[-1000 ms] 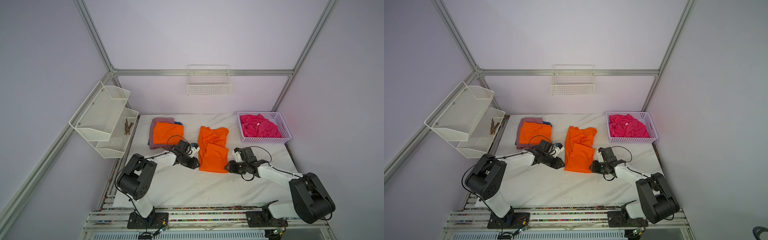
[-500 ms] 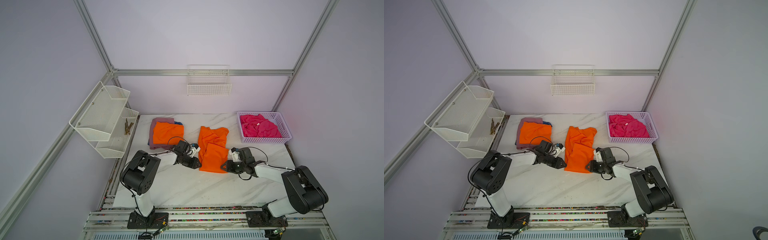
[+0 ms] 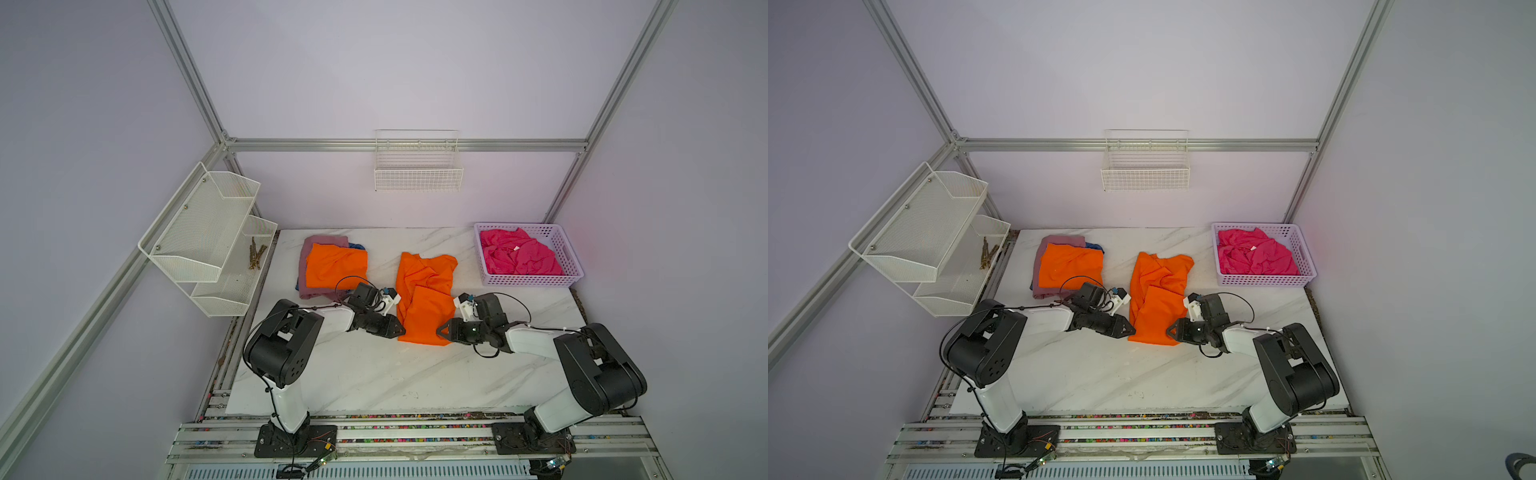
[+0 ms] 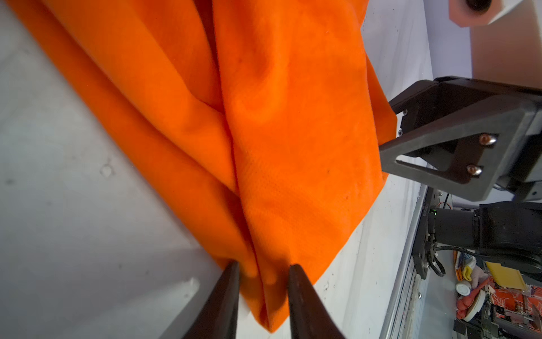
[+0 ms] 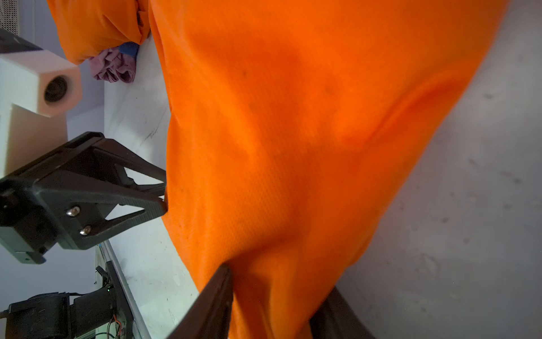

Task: Fold and stack t-shirts
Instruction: Fold the T-shirt.

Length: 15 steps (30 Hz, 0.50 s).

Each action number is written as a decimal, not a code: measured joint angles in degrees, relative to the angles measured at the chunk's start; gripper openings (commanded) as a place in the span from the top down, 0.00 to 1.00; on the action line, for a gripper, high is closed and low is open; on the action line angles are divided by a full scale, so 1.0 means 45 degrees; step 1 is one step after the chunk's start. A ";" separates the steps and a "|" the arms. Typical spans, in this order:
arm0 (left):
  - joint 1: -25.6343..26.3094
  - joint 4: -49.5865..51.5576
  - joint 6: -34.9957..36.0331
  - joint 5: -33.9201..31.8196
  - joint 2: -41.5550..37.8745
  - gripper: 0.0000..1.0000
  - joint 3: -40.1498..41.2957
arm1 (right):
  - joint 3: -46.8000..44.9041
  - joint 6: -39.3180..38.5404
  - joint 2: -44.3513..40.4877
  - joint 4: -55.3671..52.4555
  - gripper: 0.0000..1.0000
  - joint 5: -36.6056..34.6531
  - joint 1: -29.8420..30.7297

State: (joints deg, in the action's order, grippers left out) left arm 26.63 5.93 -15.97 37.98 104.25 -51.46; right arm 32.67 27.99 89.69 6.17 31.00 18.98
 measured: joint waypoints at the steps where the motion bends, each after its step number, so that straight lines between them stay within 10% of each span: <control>1: 0.0000 -0.0073 0.0000 0.0053 0.0000 0.67 0.0044 | 0.0000 -0.0010 0.0000 -0.0005 0.56 -0.0005 0.0000; 15: 0.0000 -0.0554 -0.0233 0.0058 -0.0384 0.66 0.0709 | -0.0010 -0.0102 0.0301 -0.0126 0.95 -0.0112 -0.0024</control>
State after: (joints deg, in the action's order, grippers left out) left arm 26.63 3.44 -17.02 38.24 102.52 -48.27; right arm 32.62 27.53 91.05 5.61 30.50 18.87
